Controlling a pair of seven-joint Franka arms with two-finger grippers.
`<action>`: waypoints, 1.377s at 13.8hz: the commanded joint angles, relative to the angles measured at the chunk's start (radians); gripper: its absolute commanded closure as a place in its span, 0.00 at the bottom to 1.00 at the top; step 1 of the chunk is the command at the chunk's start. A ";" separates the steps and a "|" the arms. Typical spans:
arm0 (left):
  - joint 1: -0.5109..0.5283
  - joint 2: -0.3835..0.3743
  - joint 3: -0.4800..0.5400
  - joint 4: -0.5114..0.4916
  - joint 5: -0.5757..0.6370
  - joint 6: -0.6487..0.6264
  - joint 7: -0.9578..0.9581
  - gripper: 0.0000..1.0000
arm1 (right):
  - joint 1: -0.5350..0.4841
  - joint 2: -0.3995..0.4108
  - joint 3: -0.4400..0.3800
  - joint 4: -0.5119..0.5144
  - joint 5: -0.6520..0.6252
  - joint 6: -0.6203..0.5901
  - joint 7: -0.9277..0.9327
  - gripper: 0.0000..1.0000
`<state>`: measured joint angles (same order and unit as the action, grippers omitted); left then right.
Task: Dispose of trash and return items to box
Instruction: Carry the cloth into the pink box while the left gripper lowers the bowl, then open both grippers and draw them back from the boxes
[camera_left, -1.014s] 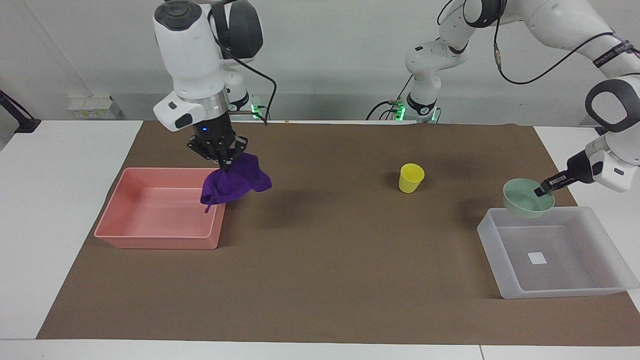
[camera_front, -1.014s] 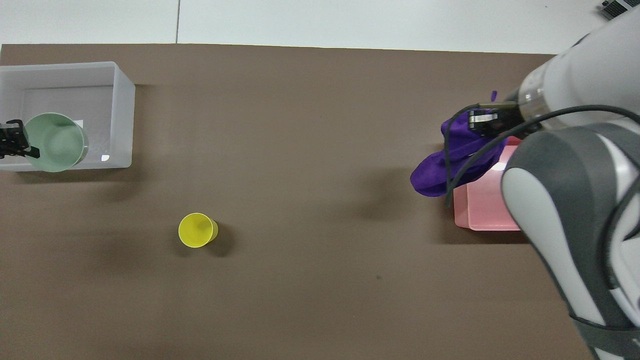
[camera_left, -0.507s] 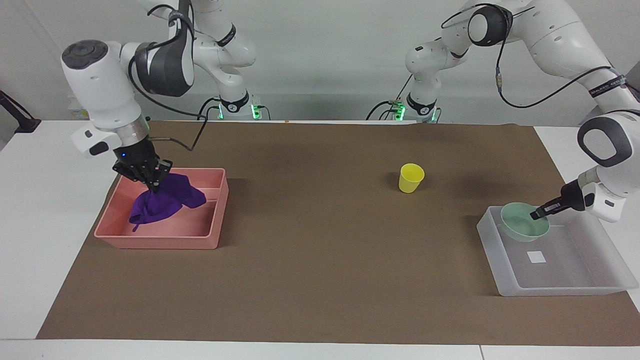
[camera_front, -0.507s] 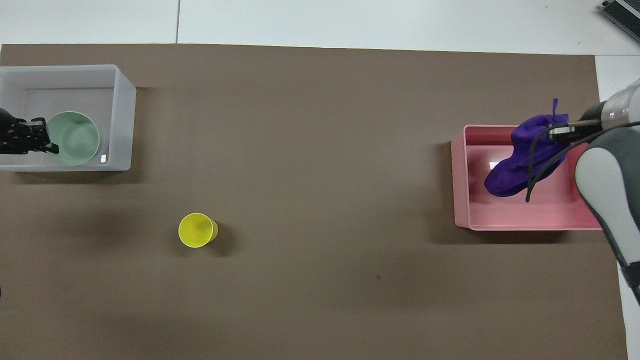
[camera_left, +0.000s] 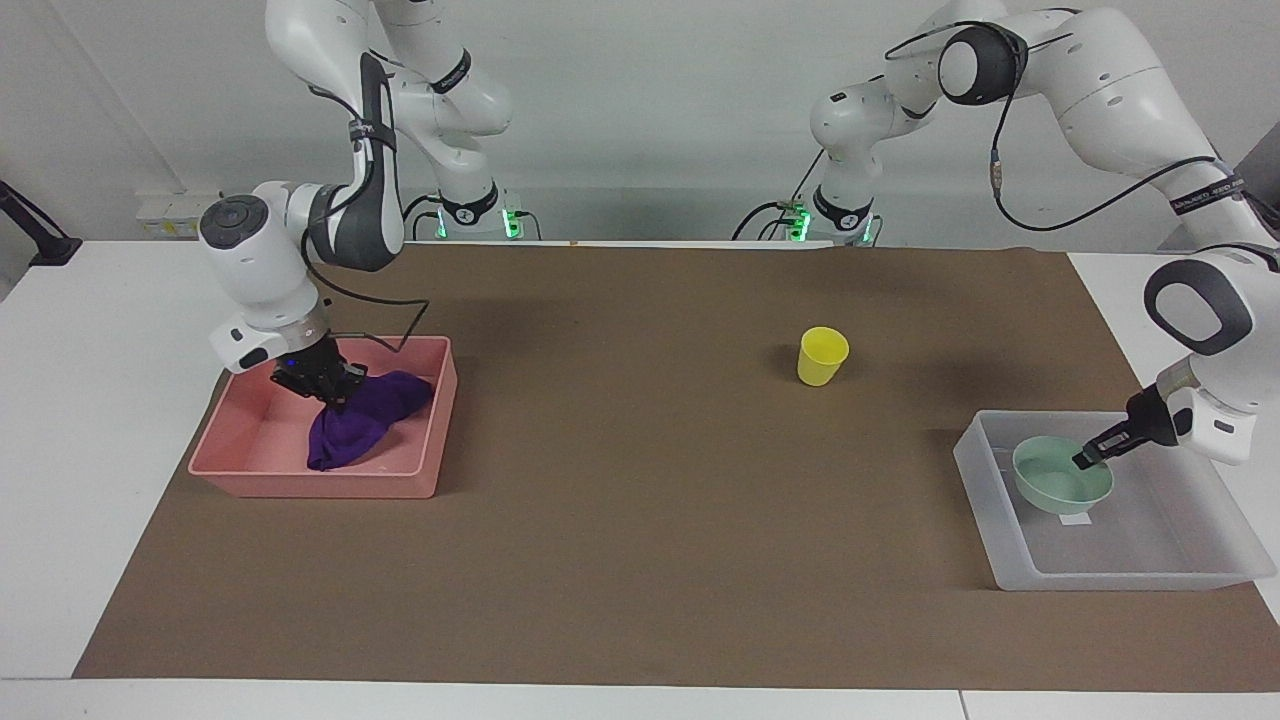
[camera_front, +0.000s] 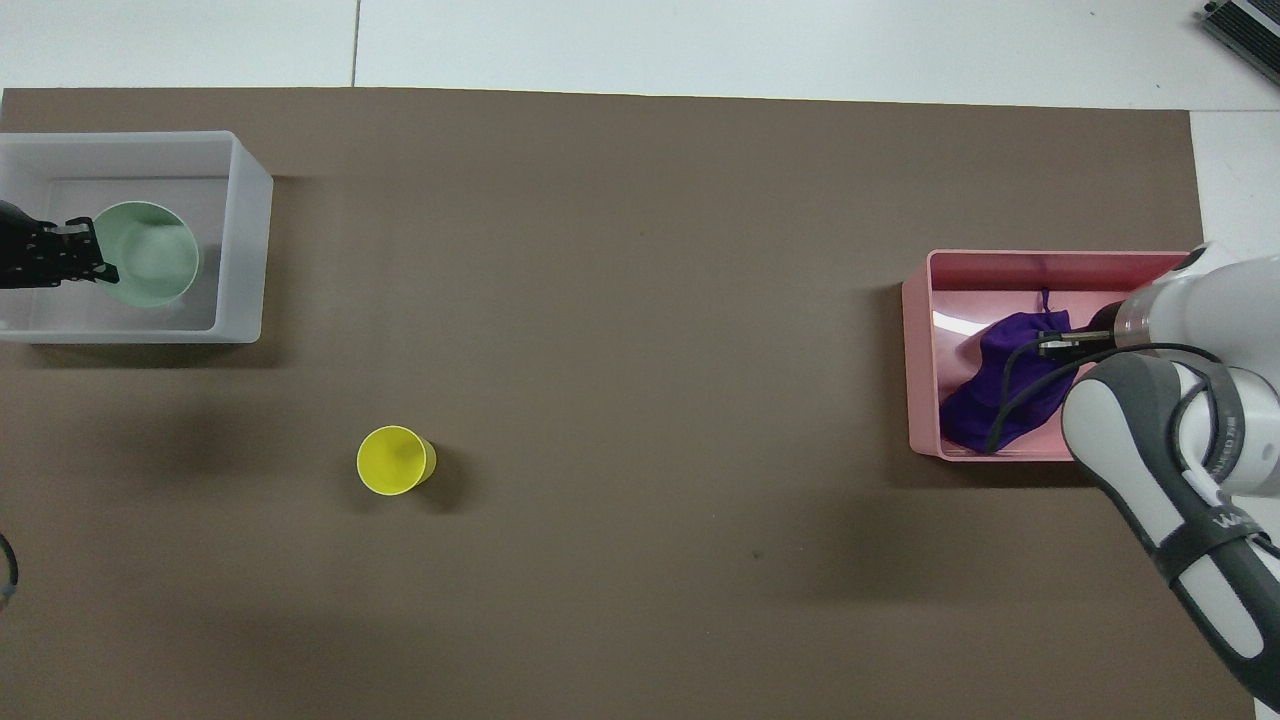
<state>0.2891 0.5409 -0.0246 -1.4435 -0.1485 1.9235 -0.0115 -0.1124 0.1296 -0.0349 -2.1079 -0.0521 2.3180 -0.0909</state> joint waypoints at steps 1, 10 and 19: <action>0.008 0.056 -0.001 0.029 -0.008 0.044 -0.005 1.00 | -0.020 -0.008 0.015 -0.034 0.001 0.032 -0.004 0.09; -0.004 -0.091 -0.009 0.061 -0.005 -0.148 -0.005 0.00 | 0.100 -0.091 0.039 0.208 -0.017 -0.305 0.255 0.00; -0.235 -0.660 -0.014 -0.560 -0.043 -0.321 -0.065 0.00 | 0.125 -0.179 0.035 0.535 0.038 -0.774 0.211 0.00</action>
<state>0.1223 0.0820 -0.0525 -1.7049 -0.1616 1.4791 -0.0508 0.0361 -0.0548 0.0038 -1.6515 -0.0478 1.6343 0.1718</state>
